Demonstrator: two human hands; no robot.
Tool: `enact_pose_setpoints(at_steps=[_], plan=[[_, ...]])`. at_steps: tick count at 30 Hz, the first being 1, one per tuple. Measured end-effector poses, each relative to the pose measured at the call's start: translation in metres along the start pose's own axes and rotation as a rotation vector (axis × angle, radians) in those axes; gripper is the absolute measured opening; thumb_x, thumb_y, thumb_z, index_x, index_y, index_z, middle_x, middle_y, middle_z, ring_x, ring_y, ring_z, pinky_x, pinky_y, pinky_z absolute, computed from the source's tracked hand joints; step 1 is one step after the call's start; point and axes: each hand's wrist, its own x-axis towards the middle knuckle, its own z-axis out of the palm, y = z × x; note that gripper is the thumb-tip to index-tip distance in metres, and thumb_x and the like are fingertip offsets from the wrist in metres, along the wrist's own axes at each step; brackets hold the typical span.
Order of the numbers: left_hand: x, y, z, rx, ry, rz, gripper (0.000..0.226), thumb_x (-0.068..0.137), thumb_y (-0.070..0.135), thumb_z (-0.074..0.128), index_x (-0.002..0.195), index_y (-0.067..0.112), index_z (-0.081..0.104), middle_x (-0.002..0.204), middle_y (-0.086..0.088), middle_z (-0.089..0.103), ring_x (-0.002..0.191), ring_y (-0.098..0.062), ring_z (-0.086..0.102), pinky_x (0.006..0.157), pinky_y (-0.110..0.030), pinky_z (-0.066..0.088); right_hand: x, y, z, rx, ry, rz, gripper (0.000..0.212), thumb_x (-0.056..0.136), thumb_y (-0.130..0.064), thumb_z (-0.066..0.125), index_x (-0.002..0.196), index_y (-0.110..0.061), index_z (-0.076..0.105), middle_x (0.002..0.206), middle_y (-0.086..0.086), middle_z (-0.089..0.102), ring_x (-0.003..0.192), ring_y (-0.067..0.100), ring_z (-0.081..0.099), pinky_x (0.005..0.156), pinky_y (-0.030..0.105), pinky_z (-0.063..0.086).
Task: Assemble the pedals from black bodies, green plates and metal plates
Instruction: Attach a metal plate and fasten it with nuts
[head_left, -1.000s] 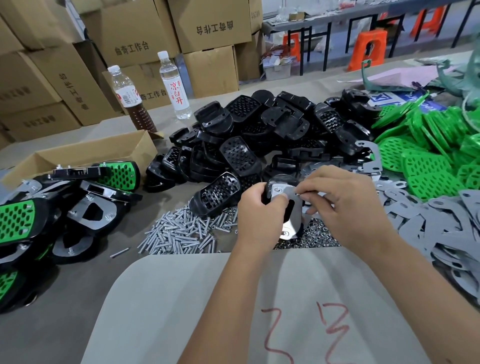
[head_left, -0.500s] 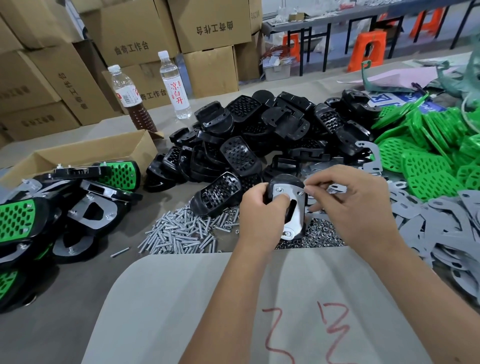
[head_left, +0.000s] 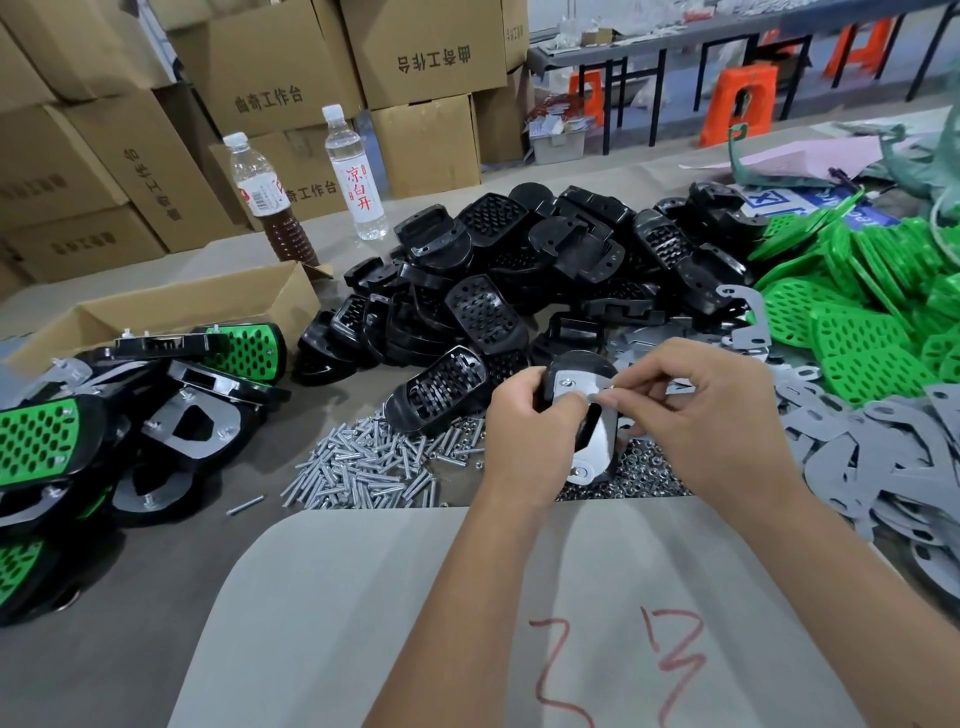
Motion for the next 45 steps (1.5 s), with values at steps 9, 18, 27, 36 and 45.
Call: enact_pose_setpoints(at_steps=[9,18,27,36,45], plan=[[0.000,0.000,-0.001,-0.067,-0.014,0.011,0.013,0.089,0.003,0.061,0.096,-0.002,0.070,0.096,-0.036,0.066,0.082,-0.034,0.063,0.085,-0.072,0.056,0.001,-0.002,0.002,0.013,-0.012,-0.041,0.015,0.079,-0.010,0.089,0.082,-0.022,0.081,0.074,-0.008,0.062,0.070,0.021,0.057,0.053,0.048,0.056],[0.000,-0.002,-0.002,-0.110,-0.033,-0.034,0.017,0.089,0.007,0.065,0.100,-0.004,0.072,0.091,-0.023,0.070,0.081,-0.029,0.064,0.074,-0.046,0.053,-0.002,-0.002,0.000,-0.044,0.018,-0.061,0.010,0.084,-0.016,0.086,0.081,-0.023,0.081,0.071,-0.013,0.063,0.067,0.017,0.061,0.052,0.027,0.049],[-0.001,0.000,-0.002,-0.143,-0.066,-0.019,0.017,0.094,-0.002,0.059,0.104,-0.006,0.072,0.099,-0.034,0.071,0.078,-0.036,0.069,0.066,-0.040,0.058,-0.001,-0.004,0.006,-0.081,0.118,-0.058,0.021,0.078,-0.020,0.091,0.071,-0.018,0.072,0.063,-0.010,0.059,0.061,0.016,0.053,0.056,0.034,0.049],[0.002,0.001,-0.008,-0.297,-0.043,-0.087,0.022,0.096,0.004,0.052,0.104,-0.002,0.072,0.090,-0.032,0.074,0.074,-0.042,0.075,0.060,-0.053,0.062,-0.005,-0.001,-0.004,0.129,0.083,0.013,0.065,0.094,-0.052,0.065,0.062,0.002,0.053,0.059,0.012,0.046,0.051,0.032,0.051,0.048,0.035,0.038],[0.004,-0.002,-0.007,-0.310,-0.018,-0.090,0.022,0.096,0.003,0.052,0.103,-0.003,0.072,0.088,-0.028,0.075,0.073,-0.042,0.075,0.062,-0.053,0.061,-0.007,-0.011,-0.006,0.203,0.014,0.027,0.071,0.100,-0.054,0.057,0.056,0.000,0.043,0.049,0.001,0.028,0.046,0.012,0.026,0.046,0.023,0.025]])
